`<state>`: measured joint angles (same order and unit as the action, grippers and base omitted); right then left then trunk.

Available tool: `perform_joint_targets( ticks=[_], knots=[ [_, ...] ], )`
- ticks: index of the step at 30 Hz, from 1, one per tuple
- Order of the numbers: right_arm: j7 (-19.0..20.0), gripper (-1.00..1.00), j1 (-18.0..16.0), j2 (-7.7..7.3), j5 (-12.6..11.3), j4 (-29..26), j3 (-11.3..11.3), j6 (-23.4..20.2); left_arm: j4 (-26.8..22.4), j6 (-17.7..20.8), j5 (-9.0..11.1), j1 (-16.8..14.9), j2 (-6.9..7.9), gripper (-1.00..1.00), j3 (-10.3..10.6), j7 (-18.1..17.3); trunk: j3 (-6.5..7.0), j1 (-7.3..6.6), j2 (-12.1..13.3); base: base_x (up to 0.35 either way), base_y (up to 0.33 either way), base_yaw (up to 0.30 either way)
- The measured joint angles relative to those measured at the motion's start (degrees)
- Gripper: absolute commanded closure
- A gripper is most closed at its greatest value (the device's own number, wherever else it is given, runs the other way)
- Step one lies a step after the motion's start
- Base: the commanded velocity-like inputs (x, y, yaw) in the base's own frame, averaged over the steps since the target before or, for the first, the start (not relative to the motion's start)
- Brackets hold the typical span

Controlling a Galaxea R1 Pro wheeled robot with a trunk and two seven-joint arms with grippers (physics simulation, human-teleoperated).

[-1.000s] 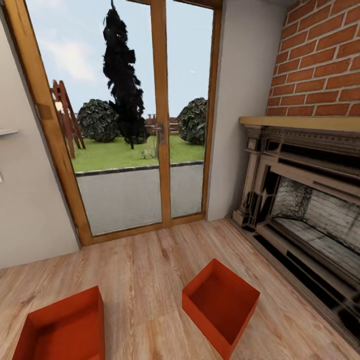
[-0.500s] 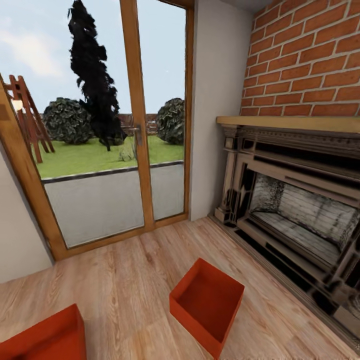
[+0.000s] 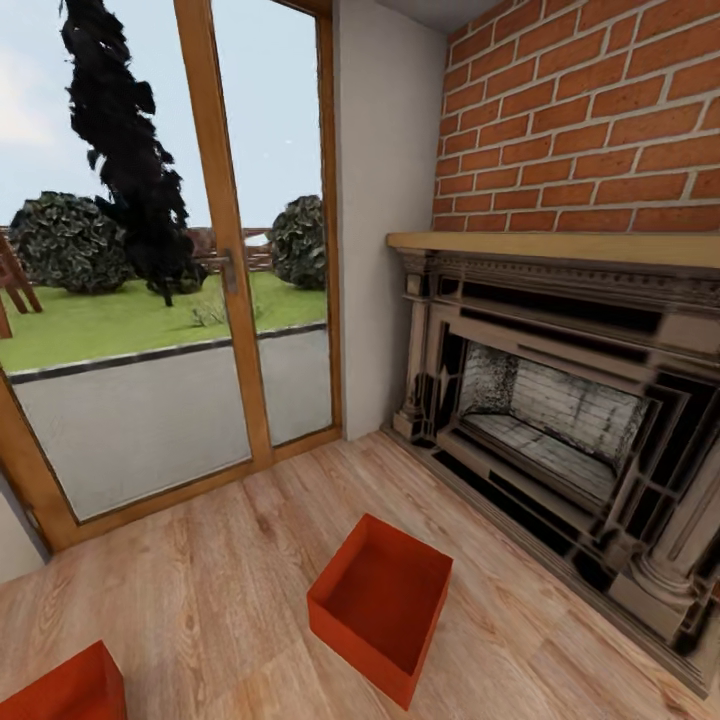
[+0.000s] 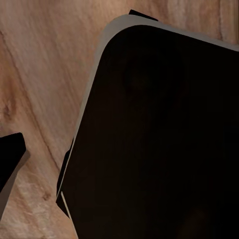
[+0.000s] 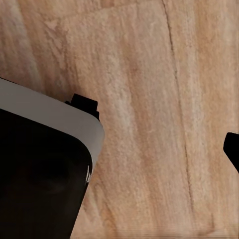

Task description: Move the two storage containers from the living room to the garage. In the garage, place one container on the floor and stack the other container on top of it (either order is fine).

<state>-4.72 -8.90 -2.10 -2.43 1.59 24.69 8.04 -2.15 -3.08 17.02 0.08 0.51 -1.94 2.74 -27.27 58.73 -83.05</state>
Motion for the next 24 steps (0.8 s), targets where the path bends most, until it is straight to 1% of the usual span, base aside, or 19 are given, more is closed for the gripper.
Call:
perform_joint_targets(
  ticks=[4, 5, 12, 24],
  knots=[
    [0.02, -1.0, 0.0, -0.11, 0.03, 0.0, 0.04, 0.15, -0.05, 0.0, 0.0, 0.0, -0.05, -1.0, 0.07, 0.01, 0.0, 0.0, 0.0, 0.0, 0.0, -0.011],
    [0.01, -1.0, 0.0, -0.11, 0.03, 0.0, 0.04, 0.15, -0.06, 0.0, 0.0, 0.0, -0.06, -1.0, 0.07, 0.0, 0.0, 0.0, 0.0, 0.227, 0.115, 0.0],
    [0.02, -1.0, 0.0, 0.11, 0.02, 0.0, 0.05, 0.02, 0.01, 0.0, -0.02, 0.0, 0.02, -1.0, 0.08, 0.0, 0.0, -0.03, 0.0, 0.281, 0.165, 0.0],
    [0.02, -1.0, 0.0, 0.05, -0.03, 0.0, -0.04, 0.04, 0.01, 0.01, 0.0, 0.0, 0.01, -1.0, 0.08, 0.0, 0.0, -0.03, 0.0, 0.288, 0.228, 0.0]
  ],
)
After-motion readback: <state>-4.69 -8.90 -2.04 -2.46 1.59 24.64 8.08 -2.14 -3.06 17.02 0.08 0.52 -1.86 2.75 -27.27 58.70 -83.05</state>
